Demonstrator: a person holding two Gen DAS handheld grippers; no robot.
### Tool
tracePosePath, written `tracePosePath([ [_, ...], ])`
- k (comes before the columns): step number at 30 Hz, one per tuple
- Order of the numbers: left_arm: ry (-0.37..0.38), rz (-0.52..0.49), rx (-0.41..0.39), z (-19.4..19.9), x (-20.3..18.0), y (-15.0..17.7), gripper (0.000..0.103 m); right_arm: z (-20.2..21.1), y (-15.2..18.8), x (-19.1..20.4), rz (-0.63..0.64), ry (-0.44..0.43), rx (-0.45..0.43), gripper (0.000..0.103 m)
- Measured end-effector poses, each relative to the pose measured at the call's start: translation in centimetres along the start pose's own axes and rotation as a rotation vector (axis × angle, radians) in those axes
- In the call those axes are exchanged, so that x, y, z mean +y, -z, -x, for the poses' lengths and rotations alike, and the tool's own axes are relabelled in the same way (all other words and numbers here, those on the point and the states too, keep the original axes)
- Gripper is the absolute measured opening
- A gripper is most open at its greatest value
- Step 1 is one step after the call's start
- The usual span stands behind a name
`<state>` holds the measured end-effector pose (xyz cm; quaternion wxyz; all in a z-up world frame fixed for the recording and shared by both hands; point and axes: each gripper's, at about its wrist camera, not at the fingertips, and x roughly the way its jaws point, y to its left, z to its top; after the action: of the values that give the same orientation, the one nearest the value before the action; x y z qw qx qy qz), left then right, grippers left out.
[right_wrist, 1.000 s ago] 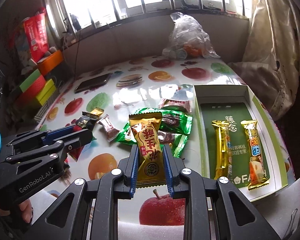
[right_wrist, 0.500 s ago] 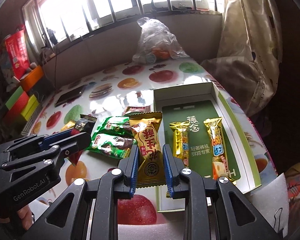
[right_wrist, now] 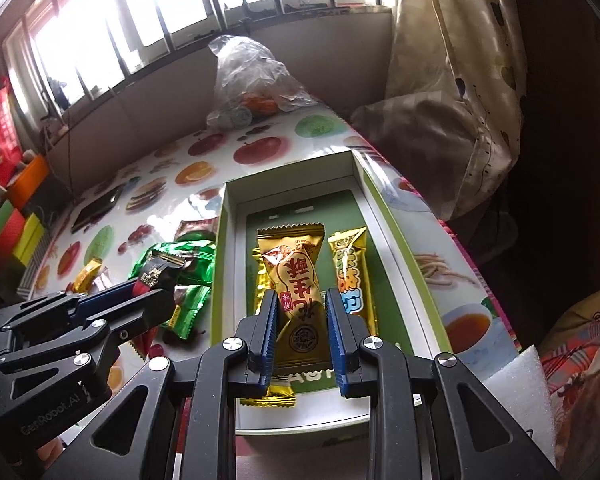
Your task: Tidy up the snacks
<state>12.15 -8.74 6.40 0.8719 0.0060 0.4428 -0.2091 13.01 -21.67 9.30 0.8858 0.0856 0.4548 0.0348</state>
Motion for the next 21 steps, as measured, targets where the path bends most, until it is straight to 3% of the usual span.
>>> tracePosePath([
  [13, 0.045, -0.013, 0.055, -2.9, -2.1, -0.1, 0.026, -2.4, 0.0, -2.9, -0.004, 0.037, 0.064, 0.023],
  [21, 0.039, -0.024, 0.079, -3.9, -2.8, 0.3, 0.026, -2.6, -0.2, -3.5, 0.014, 0.059, 0.058, 0.023],
])
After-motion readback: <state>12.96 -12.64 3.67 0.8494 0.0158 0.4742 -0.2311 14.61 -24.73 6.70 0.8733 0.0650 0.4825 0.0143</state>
